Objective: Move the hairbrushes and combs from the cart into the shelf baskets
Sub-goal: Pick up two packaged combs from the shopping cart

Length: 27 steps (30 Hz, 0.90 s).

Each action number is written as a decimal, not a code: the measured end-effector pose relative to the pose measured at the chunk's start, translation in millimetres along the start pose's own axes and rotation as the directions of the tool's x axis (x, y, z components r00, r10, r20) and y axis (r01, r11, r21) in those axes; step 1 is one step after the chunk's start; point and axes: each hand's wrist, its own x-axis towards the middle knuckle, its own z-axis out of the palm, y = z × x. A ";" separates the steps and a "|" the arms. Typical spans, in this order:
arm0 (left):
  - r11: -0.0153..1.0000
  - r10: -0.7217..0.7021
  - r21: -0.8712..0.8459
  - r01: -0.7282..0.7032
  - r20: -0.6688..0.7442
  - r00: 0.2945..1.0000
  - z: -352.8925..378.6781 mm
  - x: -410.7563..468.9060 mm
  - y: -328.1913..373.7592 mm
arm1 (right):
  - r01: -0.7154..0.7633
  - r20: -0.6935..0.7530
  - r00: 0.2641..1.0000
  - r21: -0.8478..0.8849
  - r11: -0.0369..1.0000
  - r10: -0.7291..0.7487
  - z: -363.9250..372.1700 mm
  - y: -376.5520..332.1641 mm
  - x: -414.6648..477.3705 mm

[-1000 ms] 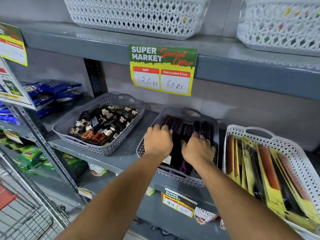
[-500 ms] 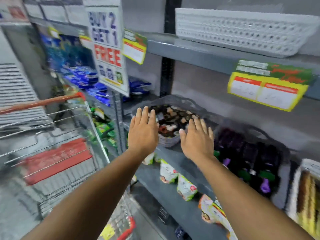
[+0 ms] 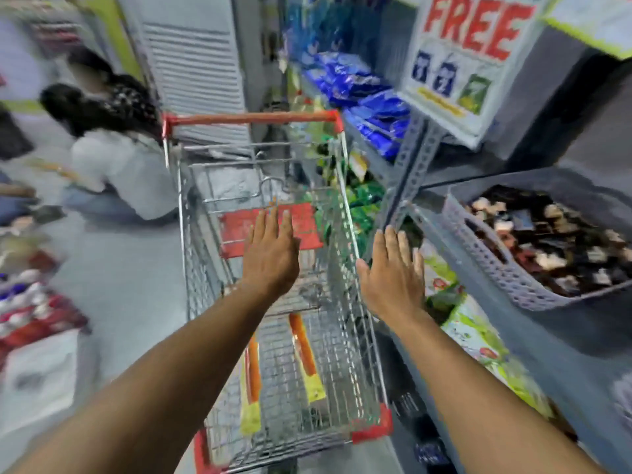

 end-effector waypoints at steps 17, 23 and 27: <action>0.522 -0.658 -0.092 0.848 0.589 0.469 203.4 -85.1 -120.3 | -0.210 0.643 0.763 0.142 0.967 0.071 245.5 -57.0 -6.6; 0.456 -0.708 0.073 0.887 0.634 0.311 245.7 -107.4 -131.0 | -0.368 0.715 0.663 0.054 0.928 0.221 298.5 -43.4 -29.0; 0.504 -0.727 0.116 0.856 0.592 0.348 265.2 -127.1 -133.6 | -0.458 0.717 0.626 0.018 0.889 0.308 323.4 -36.9 -33.1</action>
